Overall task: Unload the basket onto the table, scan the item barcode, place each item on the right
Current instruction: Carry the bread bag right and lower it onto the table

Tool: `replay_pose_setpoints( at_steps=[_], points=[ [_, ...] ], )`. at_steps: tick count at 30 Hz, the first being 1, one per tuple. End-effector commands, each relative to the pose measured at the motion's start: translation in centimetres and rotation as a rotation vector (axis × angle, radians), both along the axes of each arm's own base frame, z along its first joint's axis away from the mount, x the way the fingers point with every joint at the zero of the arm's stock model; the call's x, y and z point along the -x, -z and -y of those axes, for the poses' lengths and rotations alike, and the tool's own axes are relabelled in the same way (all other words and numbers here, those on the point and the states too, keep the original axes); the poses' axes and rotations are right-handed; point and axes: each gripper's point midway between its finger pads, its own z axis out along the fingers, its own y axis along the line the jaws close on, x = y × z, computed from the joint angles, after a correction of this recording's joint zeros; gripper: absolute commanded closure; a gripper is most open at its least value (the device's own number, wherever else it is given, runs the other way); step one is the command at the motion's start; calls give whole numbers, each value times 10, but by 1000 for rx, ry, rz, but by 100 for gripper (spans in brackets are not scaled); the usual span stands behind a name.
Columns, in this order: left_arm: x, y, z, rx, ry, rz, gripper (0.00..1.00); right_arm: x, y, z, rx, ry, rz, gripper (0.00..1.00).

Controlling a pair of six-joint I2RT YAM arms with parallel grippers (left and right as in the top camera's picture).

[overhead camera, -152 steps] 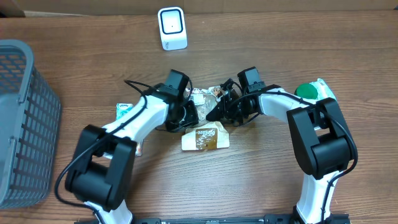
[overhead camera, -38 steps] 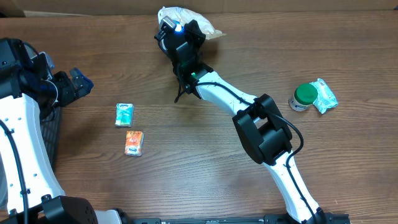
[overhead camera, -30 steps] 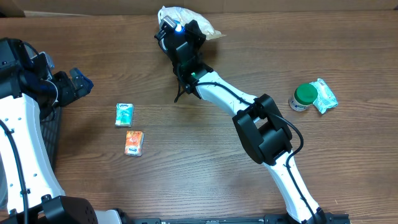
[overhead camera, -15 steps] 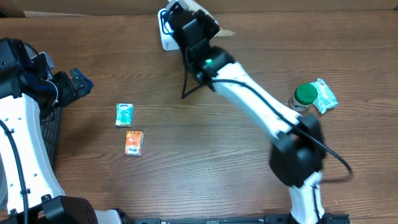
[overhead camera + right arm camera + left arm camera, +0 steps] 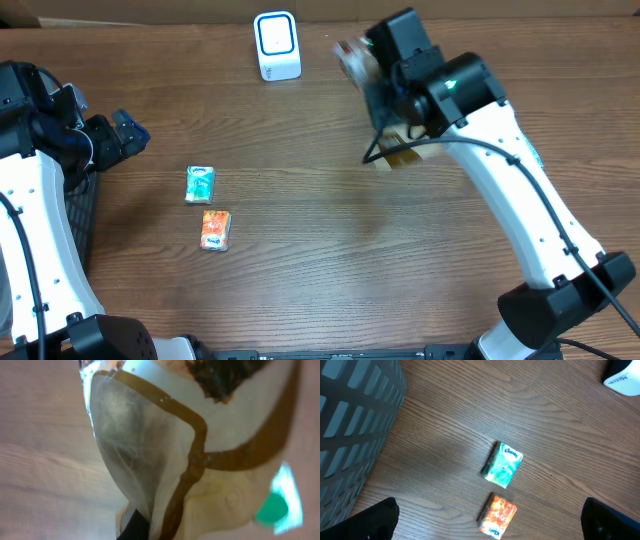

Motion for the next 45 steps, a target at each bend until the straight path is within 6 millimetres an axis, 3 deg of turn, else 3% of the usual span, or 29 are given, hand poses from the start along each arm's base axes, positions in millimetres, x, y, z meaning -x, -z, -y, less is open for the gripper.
replay_pose_setpoints(
  at_steps=[1,10,17,21,30,32,35,41,43,45],
  points=[
    [-3,-5,-2,-15,12,14,0,23,18,16,-33,105,-129,96],
    [-3,-5,-2,-15,12,14,0,53,89,51,69,171,-332,96],
    [-3,-5,-2,-15,12,14,1,52,122,115,253,402,-290,96],
    [-3,-5,-2,-15,12,14,0,49,126,146,313,524,-244,96],
    [-3,-5,-2,-15,12,14,0,24,136,185,317,577,-157,96],
    [-3,-5,-2,-15,12,14,0,22,133,195,357,564,-148,96],
    [-3,-5,-2,-15,12,14,0,24,120,225,513,614,-108,96],
    [-3,-5,-2,-15,12,14,1,23,118,230,535,606,-108,96],
    [-3,-5,-2,-15,12,14,1,21,118,230,537,594,-106,90],
    [-3,-5,-2,-15,12,14,0,19,118,230,545,569,-108,63]
  ],
)
